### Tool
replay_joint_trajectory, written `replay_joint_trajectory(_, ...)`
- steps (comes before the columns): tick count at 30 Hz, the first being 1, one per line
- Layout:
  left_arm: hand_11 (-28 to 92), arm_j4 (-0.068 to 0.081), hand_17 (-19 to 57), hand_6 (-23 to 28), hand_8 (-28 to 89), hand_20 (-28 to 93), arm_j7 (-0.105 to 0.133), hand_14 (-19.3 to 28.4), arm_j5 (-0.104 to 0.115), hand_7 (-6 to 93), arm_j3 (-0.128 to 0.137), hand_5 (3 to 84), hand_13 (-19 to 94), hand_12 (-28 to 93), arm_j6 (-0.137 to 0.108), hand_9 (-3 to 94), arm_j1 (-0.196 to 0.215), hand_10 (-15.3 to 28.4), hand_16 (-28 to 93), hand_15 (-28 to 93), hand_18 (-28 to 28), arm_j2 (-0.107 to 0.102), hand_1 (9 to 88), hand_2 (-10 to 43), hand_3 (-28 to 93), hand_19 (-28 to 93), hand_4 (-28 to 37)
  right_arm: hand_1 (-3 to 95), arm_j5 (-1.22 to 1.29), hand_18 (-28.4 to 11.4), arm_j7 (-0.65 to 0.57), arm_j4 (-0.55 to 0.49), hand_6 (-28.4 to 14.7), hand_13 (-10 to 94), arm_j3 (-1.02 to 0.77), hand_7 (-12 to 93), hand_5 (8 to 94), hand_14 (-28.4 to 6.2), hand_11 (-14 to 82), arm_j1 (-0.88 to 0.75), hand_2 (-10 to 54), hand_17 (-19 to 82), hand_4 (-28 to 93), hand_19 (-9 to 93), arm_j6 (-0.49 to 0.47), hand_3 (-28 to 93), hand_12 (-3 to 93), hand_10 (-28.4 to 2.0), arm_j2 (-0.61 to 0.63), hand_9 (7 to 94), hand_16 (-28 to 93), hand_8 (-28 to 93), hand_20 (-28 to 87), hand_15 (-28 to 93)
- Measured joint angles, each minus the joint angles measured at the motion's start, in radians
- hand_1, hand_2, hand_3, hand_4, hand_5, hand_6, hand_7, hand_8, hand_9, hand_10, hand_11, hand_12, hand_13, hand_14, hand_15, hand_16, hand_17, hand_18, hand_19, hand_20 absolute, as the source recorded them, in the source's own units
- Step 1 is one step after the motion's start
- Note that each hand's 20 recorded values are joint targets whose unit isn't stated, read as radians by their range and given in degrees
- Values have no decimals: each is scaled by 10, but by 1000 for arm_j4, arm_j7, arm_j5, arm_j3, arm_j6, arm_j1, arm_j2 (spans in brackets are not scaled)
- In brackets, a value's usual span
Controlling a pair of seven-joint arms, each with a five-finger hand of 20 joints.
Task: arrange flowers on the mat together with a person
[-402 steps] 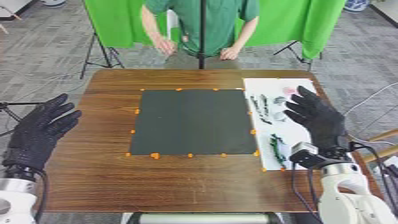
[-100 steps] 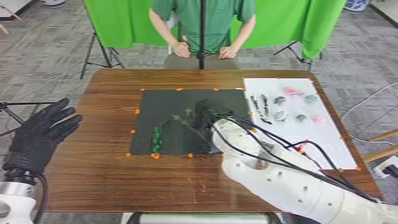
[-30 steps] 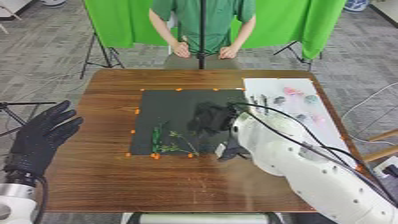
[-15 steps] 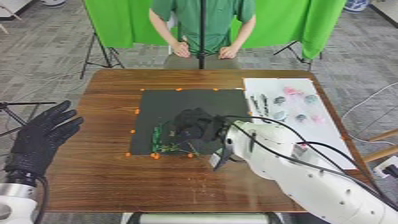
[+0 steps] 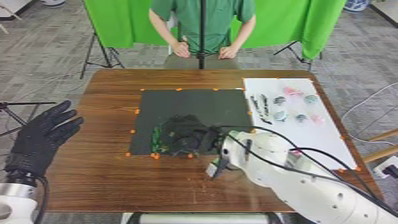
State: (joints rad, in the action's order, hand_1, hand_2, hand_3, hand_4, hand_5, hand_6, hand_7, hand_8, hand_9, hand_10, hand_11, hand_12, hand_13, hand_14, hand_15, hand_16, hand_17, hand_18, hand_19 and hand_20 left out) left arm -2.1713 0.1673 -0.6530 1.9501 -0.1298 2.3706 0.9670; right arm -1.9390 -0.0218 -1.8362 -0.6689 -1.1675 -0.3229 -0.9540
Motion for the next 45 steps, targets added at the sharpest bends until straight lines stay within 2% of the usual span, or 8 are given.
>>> replay_joint_trajectory(8, 215, 0, -42, 44, -67, 117, -1, 159, 0, 167, 0, 376, 310, 169, 0, 328, -1, 132, 32, 250, 215, 0, 259, -8, 683, 381, -211, -1, -127, -162, 1, 24, -34, 71, 53, 166, 610, -82, -35, 5, 352, -161, -174, 297, 5, 778, 233, -58, -14, 203, 551, -117, 198, -223)
replay_joint_trajectory(12, 215, 0, -42, 45, -67, 117, -1, 159, 0, 167, -1, 376, 310, 169, 0, 328, -2, 132, 32, 249, 214, 0, 260, -9, 684, 380, -212, -6, -175, -162, 1, 33, -40, 69, 69, 151, 589, -82, -41, 8, 353, -162, -172, 296, 38, 777, 235, -53, -18, 196, 553, -113, 197, -228)
replay_joint_trajectory(16, 215, 0, -41, 45, -67, 117, -2, 159, 0, 166, -1, 376, 310, 169, 0, 328, -2, 132, 33, 251, 214, 0, 259, -8, 683, 378, -211, -12, -187, -164, -6, 43, -42, 69, 83, 144, 585, -82, -44, 12, 350, -164, -171, 300, 69, 777, 238, -51, -20, 195, 555, -106, 197, -231)
replay_joint_trajectory(26, 216, 2, -41, 44, -67, 118, -5, 158, 0, 168, -3, 375, 311, 170, 1, 328, -7, 132, 32, 250, 214, 0, 261, -8, 682, 379, -212, -21, -227, -164, -34, 63, -43, 73, 113, 132, 569, -84, -46, 42, 347, -164, -180, 300, 76, 763, 239, -50, -44, 197, 553, -103, 195, -230)
replay_joint_trajectory(39, 215, 2, -41, 44, -67, 118, -5, 159, 0, 167, -7, 375, 310, 170, 1, 328, -9, 131, 32, 250, 214, -1, 260, -8, 682, 380, -212, -25, -270, -169, -157, 110, -55, 91, 138, 113, 565, -90, -38, 80, 339, -160, -180, 323, 115, 762, 232, -56, -85, 214, 540, -95, 196, -210)
replay_joint_trajectory(45, 215, 2, -41, 44, -67, 117, -5, 159, 0, 167, -7, 376, 311, 169, 0, 328, -8, 132, 32, 250, 214, -1, 260, -8, 683, 379, -212, -23, -265, -178, -166, 113, -47, 106, 121, 123, 572, -96, -27, 75, 321, -157, -180, 334, 118, 775, 228, -78, -84, 230, 530, -95, 195, -193)
